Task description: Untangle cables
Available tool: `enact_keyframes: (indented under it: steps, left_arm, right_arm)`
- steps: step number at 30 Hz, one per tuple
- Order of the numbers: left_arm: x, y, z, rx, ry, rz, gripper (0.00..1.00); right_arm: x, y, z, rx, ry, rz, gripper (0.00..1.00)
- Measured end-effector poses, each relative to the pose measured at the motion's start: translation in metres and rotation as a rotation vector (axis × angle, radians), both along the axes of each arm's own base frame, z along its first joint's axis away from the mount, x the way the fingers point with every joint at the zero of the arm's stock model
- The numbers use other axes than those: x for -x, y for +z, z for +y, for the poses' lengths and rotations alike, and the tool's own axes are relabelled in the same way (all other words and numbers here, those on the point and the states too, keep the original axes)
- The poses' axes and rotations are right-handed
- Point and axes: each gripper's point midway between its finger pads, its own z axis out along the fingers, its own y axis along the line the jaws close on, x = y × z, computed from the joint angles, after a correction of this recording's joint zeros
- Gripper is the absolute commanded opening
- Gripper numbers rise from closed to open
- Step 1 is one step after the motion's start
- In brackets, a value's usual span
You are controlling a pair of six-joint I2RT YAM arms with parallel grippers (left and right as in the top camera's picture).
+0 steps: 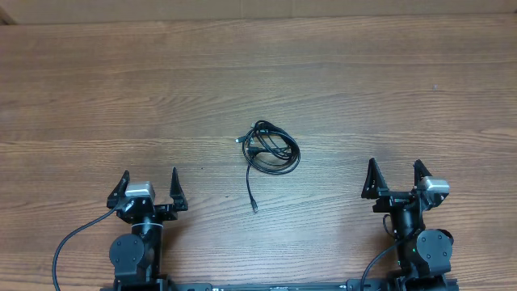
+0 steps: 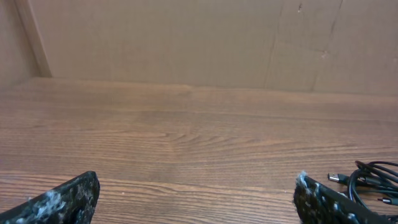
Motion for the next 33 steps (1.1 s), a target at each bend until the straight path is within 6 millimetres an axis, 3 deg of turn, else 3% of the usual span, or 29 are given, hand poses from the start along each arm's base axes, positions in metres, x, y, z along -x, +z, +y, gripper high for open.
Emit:
enact_keyframes:
  steps: [33]
  left_arm:
    - [0.0003, 0.0, 0.0039, -0.002, 0.022, 0.0, 1.0]
  right_arm:
    - [0.0, -0.0001, 0.0, 0.0, 0.0, 0.0, 1.0]
